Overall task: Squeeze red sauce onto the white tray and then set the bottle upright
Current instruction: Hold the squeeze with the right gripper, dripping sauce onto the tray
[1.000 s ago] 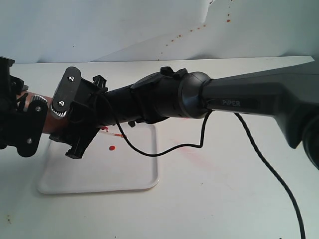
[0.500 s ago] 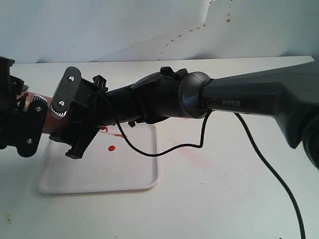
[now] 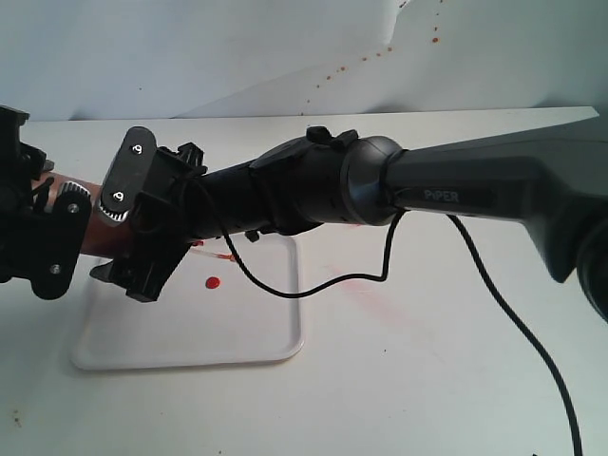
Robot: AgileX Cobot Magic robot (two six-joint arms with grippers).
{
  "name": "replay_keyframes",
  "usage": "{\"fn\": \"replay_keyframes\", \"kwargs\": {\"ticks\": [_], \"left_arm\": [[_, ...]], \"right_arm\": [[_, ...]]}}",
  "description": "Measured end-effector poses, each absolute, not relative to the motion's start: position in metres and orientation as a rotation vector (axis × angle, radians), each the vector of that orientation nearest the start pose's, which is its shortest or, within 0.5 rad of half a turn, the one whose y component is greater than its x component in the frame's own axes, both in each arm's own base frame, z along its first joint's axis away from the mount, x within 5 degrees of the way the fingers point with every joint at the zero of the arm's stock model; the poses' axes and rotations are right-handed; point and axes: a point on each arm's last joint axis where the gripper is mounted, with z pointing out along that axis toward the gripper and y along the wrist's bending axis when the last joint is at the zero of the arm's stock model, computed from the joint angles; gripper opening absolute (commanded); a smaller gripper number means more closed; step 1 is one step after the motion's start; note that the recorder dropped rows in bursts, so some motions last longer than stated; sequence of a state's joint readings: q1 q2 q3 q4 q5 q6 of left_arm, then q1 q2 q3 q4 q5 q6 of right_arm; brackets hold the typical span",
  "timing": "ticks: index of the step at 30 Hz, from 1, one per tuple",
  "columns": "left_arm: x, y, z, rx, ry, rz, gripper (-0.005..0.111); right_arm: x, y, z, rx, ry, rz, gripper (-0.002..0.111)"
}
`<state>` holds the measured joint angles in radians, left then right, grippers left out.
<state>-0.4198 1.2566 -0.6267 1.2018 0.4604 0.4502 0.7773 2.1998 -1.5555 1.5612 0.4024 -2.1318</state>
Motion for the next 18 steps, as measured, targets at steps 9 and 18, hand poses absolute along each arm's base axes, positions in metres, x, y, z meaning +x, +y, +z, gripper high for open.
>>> {"fn": "replay_keyframes", "kwargs": {"ticks": [9,18], "left_arm": [[0.233,-0.062,0.239,-2.631,-1.976,-1.443,0.000],[0.234,-0.062,0.240,-2.641,-1.936,-1.467,0.000]], "right_arm": [[0.326,0.371,0.170,-1.507,1.506,0.547,0.105],[0.330,0.372,0.184,-1.482,1.483,0.518,0.105]]}}
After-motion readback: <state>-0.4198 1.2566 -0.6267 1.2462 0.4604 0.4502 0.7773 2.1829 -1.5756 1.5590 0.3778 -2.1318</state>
